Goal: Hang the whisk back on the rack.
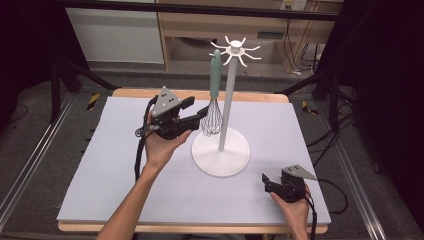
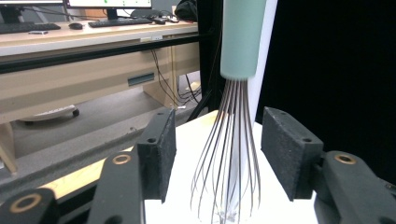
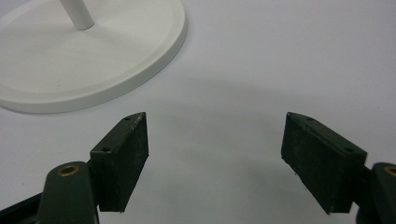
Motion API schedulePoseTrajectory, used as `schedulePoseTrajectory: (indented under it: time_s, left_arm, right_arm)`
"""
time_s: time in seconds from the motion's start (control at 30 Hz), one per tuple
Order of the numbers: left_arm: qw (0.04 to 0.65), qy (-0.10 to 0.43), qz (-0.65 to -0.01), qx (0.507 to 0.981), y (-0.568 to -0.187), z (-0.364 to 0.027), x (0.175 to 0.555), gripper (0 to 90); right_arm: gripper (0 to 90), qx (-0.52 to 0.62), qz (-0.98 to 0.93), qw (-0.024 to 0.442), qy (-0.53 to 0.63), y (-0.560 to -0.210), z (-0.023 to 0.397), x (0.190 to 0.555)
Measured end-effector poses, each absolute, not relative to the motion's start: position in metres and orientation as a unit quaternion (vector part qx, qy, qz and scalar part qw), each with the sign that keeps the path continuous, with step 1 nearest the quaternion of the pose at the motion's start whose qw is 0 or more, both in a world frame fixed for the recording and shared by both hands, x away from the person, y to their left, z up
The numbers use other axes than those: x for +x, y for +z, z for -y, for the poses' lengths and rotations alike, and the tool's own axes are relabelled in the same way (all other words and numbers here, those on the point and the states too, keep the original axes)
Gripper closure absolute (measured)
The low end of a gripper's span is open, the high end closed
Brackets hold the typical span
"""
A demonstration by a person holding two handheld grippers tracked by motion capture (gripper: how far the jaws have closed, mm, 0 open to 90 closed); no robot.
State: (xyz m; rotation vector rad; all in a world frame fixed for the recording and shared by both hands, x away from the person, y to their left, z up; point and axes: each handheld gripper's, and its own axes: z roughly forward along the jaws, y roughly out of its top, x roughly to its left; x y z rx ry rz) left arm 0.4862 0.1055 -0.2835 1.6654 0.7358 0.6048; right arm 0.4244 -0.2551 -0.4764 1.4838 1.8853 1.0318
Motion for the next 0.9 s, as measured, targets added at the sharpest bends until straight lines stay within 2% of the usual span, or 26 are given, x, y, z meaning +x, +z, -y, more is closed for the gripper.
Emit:
schedulePoseTrajectory:
  time_s: [0.27, 0.9]
  left_arm:
    - [0.561, 0.252, -0.323, 0.719, -0.307, -0.124, 0.475, 39.5]
    - [0.501, 0.242, -0.362, 0.748, -0.38, -0.168, 0.453, 37.3]
  right_arm:
    - [23.2, 0.551, -0.697, 0.261, 0.378, -0.477, 0.255, 0.424]
    - [24.0, 0.554, -0.697, 0.262, 0.371, -0.478, 0.257, 0.423]
